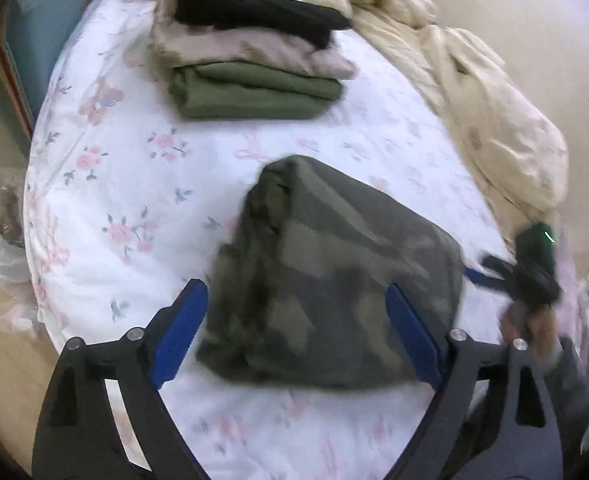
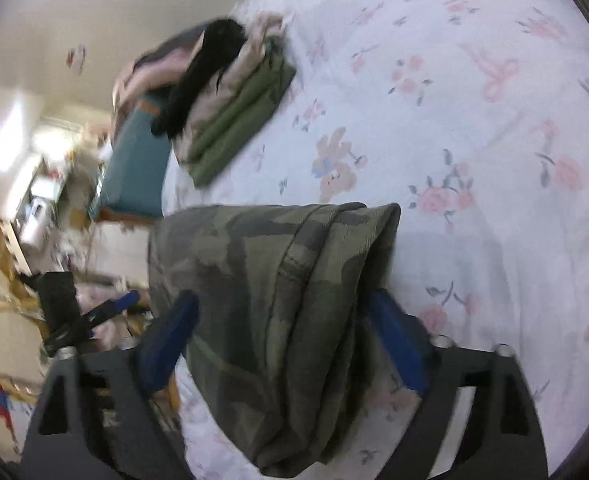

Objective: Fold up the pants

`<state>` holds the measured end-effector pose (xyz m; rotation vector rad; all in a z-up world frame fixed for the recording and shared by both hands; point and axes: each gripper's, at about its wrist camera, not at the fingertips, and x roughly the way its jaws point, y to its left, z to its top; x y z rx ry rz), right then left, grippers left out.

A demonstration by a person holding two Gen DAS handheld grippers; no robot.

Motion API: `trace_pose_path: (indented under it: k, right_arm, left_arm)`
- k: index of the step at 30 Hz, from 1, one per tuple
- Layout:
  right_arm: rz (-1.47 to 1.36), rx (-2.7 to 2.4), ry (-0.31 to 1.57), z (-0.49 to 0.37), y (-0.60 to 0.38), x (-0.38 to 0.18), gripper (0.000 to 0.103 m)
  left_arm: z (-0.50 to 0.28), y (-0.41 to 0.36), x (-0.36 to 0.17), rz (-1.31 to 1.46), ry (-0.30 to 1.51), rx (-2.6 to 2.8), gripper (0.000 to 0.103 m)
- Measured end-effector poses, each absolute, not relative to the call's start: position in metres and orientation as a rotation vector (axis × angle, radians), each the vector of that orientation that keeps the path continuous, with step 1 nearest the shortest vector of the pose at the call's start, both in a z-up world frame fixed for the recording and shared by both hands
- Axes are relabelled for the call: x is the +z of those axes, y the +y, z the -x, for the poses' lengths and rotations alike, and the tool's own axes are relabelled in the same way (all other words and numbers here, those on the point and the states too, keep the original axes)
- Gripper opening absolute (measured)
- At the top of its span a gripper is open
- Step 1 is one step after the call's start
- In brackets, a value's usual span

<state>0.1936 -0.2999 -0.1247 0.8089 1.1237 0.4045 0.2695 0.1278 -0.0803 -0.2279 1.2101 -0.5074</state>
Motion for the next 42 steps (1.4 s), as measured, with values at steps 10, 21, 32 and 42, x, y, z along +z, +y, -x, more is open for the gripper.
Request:
trace_pose_path:
  k: [10, 21, 32, 42]
  right_arm:
    - [-0.845, 0.431, 1.212, -0.183, -0.258, -0.187, 0.090]
    - [-0.627, 0.497, 1.082, -0.196, -0.235, -0.135, 0.023]
    - [-0.393, 0.694, 1.168, -0.243, -0.223, -0.105, 0.025]
    - [-0.116, 0.379, 1.315, -0.213, -0.253, -0.116, 0.073]
  left_arm:
    - [-0.296, 0.093, -0.174, 0.217, 1.399, -0.693, 0.089]
    - [-0.256, 0.066, -0.145, 0.140, 1.295, -0.654, 0.028]
    - [-0.189, 0.081, -0.111, 0.172, 1.320, -0.492, 0.027]
    - [-0.142, 0.097, -0.099, -0.050, 1.355, -0.241, 0.066]
